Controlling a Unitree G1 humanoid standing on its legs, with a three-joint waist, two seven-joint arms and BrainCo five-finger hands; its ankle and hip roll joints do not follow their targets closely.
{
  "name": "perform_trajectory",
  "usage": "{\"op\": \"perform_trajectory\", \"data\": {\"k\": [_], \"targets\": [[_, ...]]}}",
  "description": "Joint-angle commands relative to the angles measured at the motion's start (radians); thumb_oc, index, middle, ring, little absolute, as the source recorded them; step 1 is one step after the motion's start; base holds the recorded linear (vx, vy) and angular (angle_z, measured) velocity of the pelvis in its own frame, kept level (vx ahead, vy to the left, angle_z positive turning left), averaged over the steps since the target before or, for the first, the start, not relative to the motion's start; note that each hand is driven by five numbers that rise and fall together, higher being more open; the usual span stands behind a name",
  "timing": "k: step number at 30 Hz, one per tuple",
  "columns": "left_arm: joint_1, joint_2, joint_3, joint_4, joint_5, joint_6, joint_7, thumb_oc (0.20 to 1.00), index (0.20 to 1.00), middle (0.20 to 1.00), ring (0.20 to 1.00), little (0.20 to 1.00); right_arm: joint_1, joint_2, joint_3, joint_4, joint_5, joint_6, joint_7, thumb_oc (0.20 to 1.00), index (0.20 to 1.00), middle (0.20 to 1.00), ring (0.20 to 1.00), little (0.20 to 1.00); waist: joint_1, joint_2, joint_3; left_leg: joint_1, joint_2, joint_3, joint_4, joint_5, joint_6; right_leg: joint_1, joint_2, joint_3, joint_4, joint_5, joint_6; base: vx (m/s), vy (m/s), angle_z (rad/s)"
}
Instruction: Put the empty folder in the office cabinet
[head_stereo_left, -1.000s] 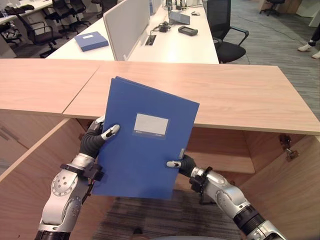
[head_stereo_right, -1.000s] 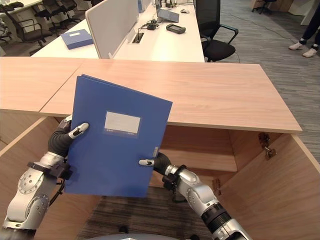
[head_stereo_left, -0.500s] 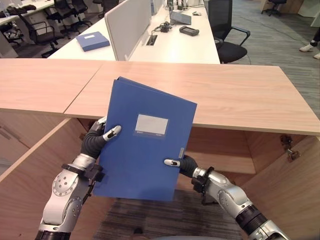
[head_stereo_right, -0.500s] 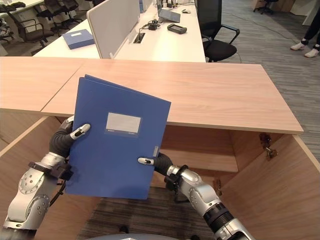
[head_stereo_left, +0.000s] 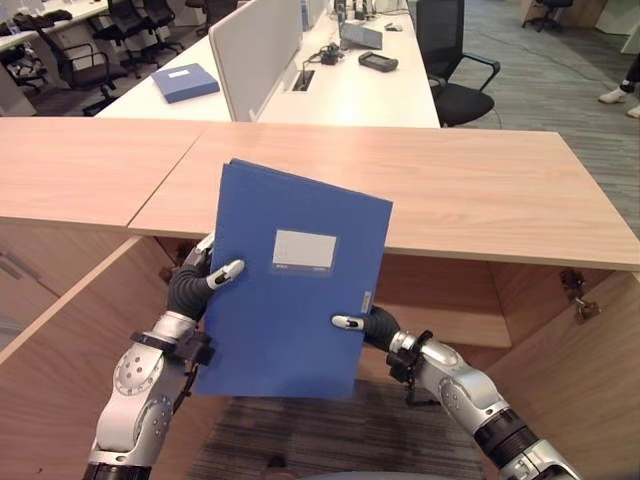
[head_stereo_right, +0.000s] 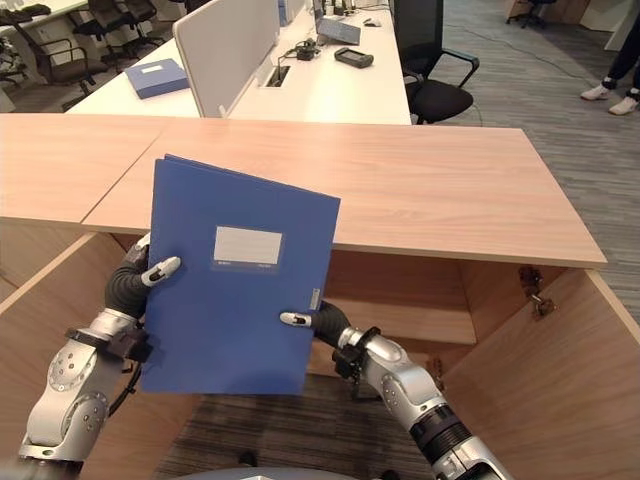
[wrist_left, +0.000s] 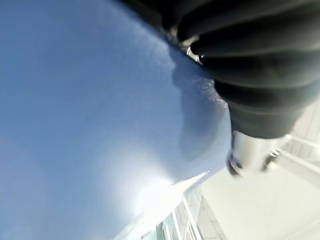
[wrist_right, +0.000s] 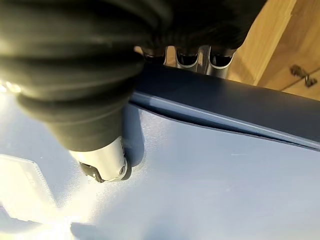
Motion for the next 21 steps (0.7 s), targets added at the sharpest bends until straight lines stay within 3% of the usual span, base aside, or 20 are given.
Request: {"op": "perform_trajectory", "data": {"k": [1, 2, 5, 11, 21], "targets": [[-0.061, 0.016, 0.009, -0.018, -0.001, -0.084, 0.023, 1.0, 1.0, 1.0, 1.0, 1.0, -0.141, 0.038, -0.034, -0.196, -0.122, -0.13, 0.002, 0.2, 0.2, 0.2, 0.2, 0.2, -0.001, -0.029, 0.006, 0.01, -0.022, -0.074, 0.002, -0.071, 0.018, 0.072, -0.016, 0.019, 0.017, -0.118, 0.025, 0.0, 0.0, 0.0], [-0.061, 0.015, 0.008, -0.018, 0.0, -0.084, 0.023, 1.0, 1.0, 1.0, 1.0, 1.0, -0.139, 0.037, -0.034, -0.197, -0.123, -0.13, 0.002, 0.2, 0.2, 0.2, 0.2, 0.2, -0.001, -0.029, 0.006, 0.01, -0.022, -0.074, 0.002, -0.071, 0.018, 0.072, -0.016, 0.019, 0.018, -0.118, 0.025, 0.0, 0.0, 0.0], [-0.027, -0.014, 0.051, 0.038, 0.026, -0.12, 0.066, 1.0, 1.0, 1.0, 1.0, 1.0, -0.121, -0.023, -0.123, -0.271, -0.36, -0.239, -0.094, 0.2, 0.2, 0.2, 0.2, 0.2, -0.004, -0.025, 0.006, 0.009, -0.023, -0.073, 0.002, -0.073, 0.02, 0.073, -0.018, 0.016, 0.018, -0.12, 0.027, 0.0, 0.0, 0.0], [0.018, -0.05, 0.093, 0.122, 0.011, -0.159, 0.086, 1.0, 1.0, 1.0, 1.0, 1.0, -0.077, -0.087, -0.191, -0.303, -0.615, -0.354, -0.213, 0.2, 0.2, 0.2, 0.2, 0.2, -0.004, -0.021, 0.008, 0.012, -0.024, -0.072, 0.002, -0.077, 0.022, 0.074, -0.019, 0.014, 0.019, -0.123, 0.029, 0.0, 0.0, 0.0], [0.082, -0.055, 0.089, 0.312, 0.057, -0.165, 0.106, 1.0, 1.0, 1.0, 1.0, 1.0, -0.065, -0.113, -0.158, -0.286, -0.784, -0.394, -0.279, 0.2, 0.2, 0.2, 0.2, 0.2, 0.012, -0.014, 0.018, 0.007, -0.025, -0.079, 0.004, -0.074, 0.027, 0.075, -0.018, 0.011, 0.022, -0.126, 0.029, 0.0, 0.0, 0.0]]}}
